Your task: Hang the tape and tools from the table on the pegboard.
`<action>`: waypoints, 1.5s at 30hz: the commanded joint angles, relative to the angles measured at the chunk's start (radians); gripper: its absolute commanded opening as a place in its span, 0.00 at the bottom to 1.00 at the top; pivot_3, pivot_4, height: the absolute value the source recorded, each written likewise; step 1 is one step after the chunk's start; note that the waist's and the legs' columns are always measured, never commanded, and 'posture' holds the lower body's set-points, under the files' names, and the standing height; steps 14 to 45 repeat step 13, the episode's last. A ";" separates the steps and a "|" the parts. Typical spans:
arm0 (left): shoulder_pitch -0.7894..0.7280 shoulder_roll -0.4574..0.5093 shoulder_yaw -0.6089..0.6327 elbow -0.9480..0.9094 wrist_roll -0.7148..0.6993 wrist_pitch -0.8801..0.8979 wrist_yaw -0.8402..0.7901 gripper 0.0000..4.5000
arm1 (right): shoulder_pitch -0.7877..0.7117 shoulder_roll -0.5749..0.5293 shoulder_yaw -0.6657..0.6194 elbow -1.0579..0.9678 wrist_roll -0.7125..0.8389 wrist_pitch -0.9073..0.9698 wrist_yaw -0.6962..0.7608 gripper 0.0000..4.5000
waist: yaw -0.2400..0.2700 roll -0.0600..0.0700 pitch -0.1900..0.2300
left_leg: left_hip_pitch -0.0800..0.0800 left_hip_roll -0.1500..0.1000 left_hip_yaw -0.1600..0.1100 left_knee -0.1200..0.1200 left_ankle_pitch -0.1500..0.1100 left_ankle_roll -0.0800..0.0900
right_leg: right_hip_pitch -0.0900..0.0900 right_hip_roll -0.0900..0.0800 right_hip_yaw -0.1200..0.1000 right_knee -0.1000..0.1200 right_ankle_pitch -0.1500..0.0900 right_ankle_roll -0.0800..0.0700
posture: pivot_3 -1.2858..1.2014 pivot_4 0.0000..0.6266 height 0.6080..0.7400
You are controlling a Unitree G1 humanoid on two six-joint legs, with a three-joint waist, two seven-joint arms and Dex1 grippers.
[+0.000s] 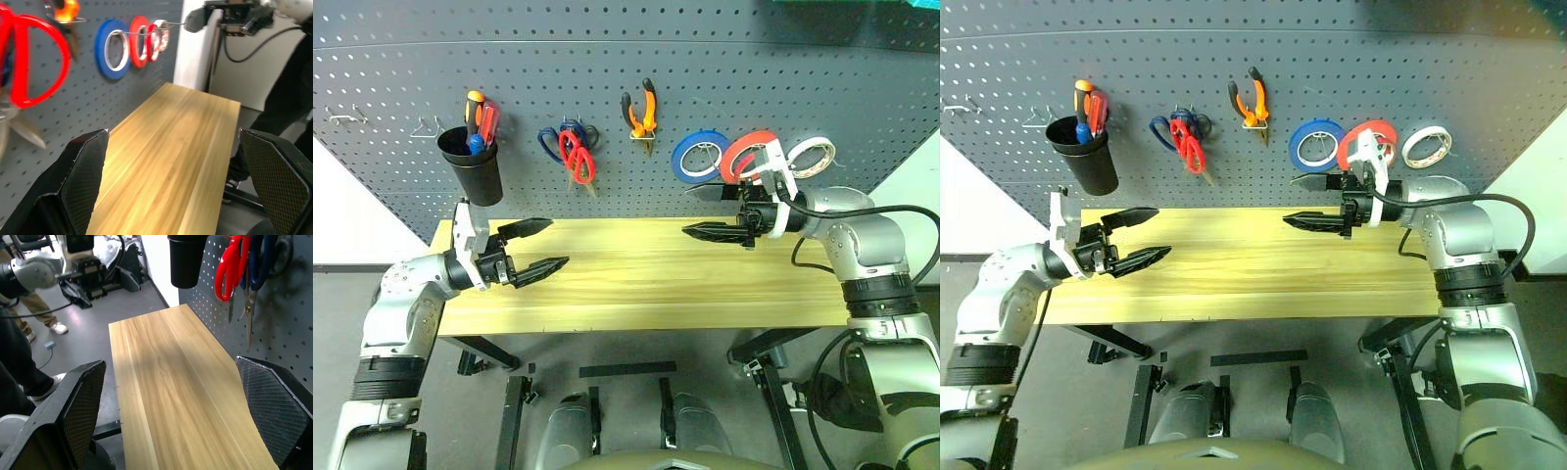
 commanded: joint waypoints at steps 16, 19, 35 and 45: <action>-0.032 0.013 0.019 -0.035 0.032 -0.037 0.011 0.99 | 0.055 -0.006 -0.016 -0.057 -0.011 -0.063 -0.024 1.00 | 0.000 0.000 -0.004 | 0.000 0.000 0.000 0.000 0.000 0.000 | 0.000 0.000 0.001 0.000 0.000 0.000 | 0.53 0.12 0.94; -0.032 0.013 0.019 -0.035 0.032 -0.037 0.011 0.99 | 0.055 -0.006 -0.016 -0.057 -0.011 -0.063 -0.024 1.00 | 0.000 0.000 -0.004 | 0.000 0.000 0.000 0.000 0.000 0.000 | 0.000 0.000 0.001 0.000 0.000 0.000 | 0.53 0.12 0.94; -0.032 0.013 0.019 -0.035 0.032 -0.037 0.011 0.99 | 0.055 -0.006 -0.016 -0.057 -0.011 -0.063 -0.024 1.00 | 0.000 0.000 -0.004 | 0.000 0.000 0.000 0.000 0.000 0.000 | 0.000 0.000 0.001 0.000 0.000 0.000 | 0.53 0.12 0.94; -0.032 0.013 0.019 -0.035 0.032 -0.037 0.011 0.99 | 0.055 -0.006 -0.016 -0.057 -0.011 -0.063 -0.024 1.00 | 0.000 0.000 -0.004 | 0.000 0.000 0.000 0.000 0.000 0.000 | 0.000 0.000 0.001 0.000 0.000 0.000 | 0.53 0.12 0.94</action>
